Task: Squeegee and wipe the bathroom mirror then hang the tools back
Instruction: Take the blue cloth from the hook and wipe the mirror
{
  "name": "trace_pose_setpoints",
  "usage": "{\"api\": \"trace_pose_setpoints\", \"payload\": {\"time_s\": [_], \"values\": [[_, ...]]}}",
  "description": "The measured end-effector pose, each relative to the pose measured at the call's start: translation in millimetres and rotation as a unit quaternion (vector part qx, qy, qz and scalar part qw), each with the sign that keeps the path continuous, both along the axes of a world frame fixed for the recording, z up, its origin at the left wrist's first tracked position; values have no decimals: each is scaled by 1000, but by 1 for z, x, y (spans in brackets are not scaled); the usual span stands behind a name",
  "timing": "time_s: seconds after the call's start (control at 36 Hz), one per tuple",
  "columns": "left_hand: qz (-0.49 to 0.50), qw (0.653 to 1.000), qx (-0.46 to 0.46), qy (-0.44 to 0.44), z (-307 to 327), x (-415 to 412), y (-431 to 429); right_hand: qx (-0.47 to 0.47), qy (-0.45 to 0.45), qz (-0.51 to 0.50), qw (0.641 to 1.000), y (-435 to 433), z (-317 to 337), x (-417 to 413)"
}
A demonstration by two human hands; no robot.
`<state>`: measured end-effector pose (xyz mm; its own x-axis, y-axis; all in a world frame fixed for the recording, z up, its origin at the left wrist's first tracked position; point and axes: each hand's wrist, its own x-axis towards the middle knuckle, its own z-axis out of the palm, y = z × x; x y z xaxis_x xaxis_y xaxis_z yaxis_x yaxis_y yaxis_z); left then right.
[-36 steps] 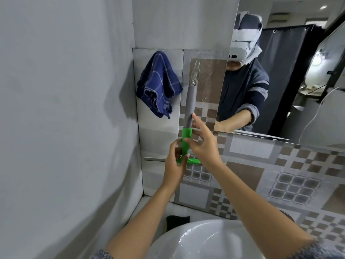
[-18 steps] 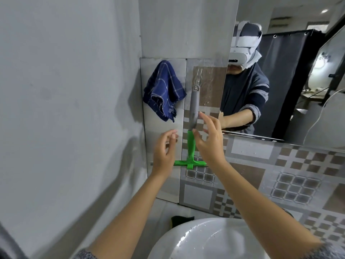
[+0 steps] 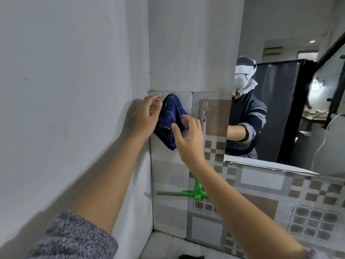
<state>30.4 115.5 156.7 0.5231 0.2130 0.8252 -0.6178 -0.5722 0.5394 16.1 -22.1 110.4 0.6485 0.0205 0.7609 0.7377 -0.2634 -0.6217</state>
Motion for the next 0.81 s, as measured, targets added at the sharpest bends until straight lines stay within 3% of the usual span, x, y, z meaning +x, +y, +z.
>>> {"api": "trace_pose_setpoints", "payload": {"time_s": [0.17,0.31,0.47,0.67,0.81], "values": [[-61,992,110,22,15,26,9,8,9,-3,1000,23,1,12],[-82,988,126,23,15,33,14,-5,13,4,1000,20,3,17],[-74,981,177,11,17,29,12,-15,35,5,999,6,27,11],[1,978,207,-32,25,23,4,-62,-5,-34,997,-18,69,-1],[-7,977,209,-37,35,11,-4,-102,-36,-61,992,-34,103,-9]]}}
